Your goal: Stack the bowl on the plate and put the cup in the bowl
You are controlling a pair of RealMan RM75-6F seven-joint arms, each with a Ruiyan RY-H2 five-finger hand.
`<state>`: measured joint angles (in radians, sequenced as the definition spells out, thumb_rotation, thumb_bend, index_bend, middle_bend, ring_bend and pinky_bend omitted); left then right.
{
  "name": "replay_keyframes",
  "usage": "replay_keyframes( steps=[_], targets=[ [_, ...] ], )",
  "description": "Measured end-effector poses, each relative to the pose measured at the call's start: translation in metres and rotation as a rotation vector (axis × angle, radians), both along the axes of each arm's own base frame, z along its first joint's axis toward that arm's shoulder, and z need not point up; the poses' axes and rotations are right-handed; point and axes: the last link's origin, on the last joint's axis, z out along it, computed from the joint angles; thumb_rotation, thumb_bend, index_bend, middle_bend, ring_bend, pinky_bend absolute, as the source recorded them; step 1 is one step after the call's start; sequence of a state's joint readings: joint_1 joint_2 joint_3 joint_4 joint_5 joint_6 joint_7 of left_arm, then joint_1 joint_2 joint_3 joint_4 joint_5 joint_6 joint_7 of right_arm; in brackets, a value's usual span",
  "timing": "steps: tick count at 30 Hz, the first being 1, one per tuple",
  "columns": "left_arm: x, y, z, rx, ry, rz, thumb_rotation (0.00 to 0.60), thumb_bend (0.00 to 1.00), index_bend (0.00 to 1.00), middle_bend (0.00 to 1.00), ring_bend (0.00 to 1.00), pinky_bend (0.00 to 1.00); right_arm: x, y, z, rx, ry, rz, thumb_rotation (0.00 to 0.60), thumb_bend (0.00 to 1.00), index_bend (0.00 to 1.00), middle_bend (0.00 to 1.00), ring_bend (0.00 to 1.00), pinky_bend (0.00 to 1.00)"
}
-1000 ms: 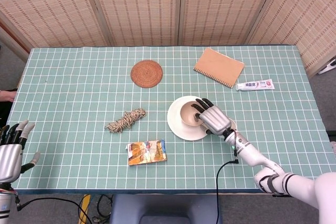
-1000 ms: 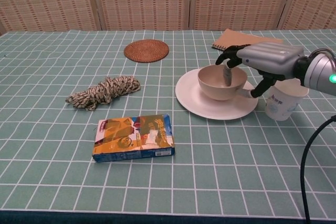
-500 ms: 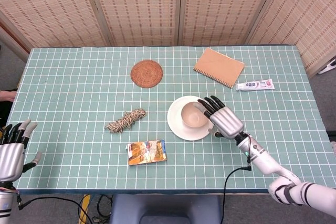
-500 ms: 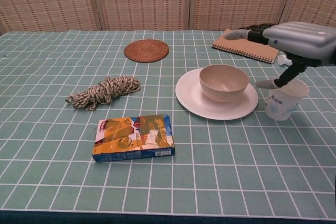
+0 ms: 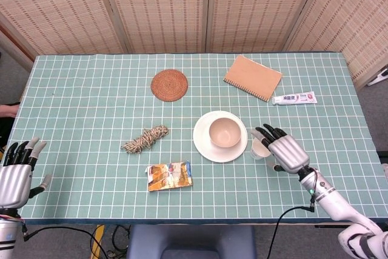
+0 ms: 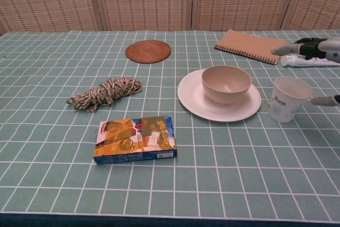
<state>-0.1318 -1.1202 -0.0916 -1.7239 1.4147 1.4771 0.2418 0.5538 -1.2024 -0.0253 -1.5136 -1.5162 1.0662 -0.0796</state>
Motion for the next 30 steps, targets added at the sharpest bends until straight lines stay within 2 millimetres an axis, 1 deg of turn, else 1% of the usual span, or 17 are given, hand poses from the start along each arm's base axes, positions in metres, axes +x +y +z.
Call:
replay_keyframes(
  steps=[7, 10, 12, 17, 22, 25, 30],
  targets=[
    [0.001, -0.001, 0.000, -0.002, 0.005, 0.001, 0.600, 0.29, 0.12, 0.02, 0.09, 0.03, -0.013, -0.005, -0.009, 0.016, 0.015, -0.037, 0.600, 0.25, 0.02, 0.09, 0.00, 0.18],
    [0.001, -0.002, 0.001, 0.001, 0.006, 0.005, 0.600, 0.29, 0.12, 0.02, 0.09, 0.03, -0.015, -0.010, -0.015, 0.029, 0.016, -0.047, 0.600, 0.25, 0.04, 0.11, 0.00, 0.18],
    [0.001, -0.002, 0.002, 0.002, 0.008, 0.007, 0.600, 0.29, 0.12, 0.02, 0.09, 0.03, -0.016, -0.013, -0.020, 0.038, 0.013, -0.054, 0.600, 0.25, 0.08, 0.13, 0.02, 0.20],
    [0.001, -0.003, 0.003, 0.005, 0.008, 0.007, 0.600, 0.29, 0.12, 0.02, 0.09, 0.03, -0.018, -0.021, -0.027, 0.041, -0.004, -0.057, 0.600, 0.29, 0.24, 0.21, 0.11, 0.31],
    [0.001, -0.003, 0.003, 0.004, 0.008, 0.008, 0.600, 0.29, 0.12, 0.02, 0.09, 0.03, -0.018, -0.026, -0.033, 0.046, -0.031, -0.062, 0.600, 0.34, 0.35, 0.26, 0.17, 0.40],
    [0.000, -0.002, 0.004, 0.005, 0.009, 0.010, 0.600, 0.29, 0.12, 0.02, 0.09, 0.03, -0.017, -0.027, -0.033, 0.043, -0.045, -0.057, 0.600, 0.35, 0.36, 0.27, 0.19, 0.43],
    [0.001, -0.002, 0.004, 0.004, 0.011, 0.006, 0.600, 0.29, 0.12, 0.02, 0.09, 0.03, -0.010, -0.027, -0.019, 0.020, -0.087, -0.039, 0.600, 0.35, 0.36, 0.27, 0.19, 0.43]
  ],
)
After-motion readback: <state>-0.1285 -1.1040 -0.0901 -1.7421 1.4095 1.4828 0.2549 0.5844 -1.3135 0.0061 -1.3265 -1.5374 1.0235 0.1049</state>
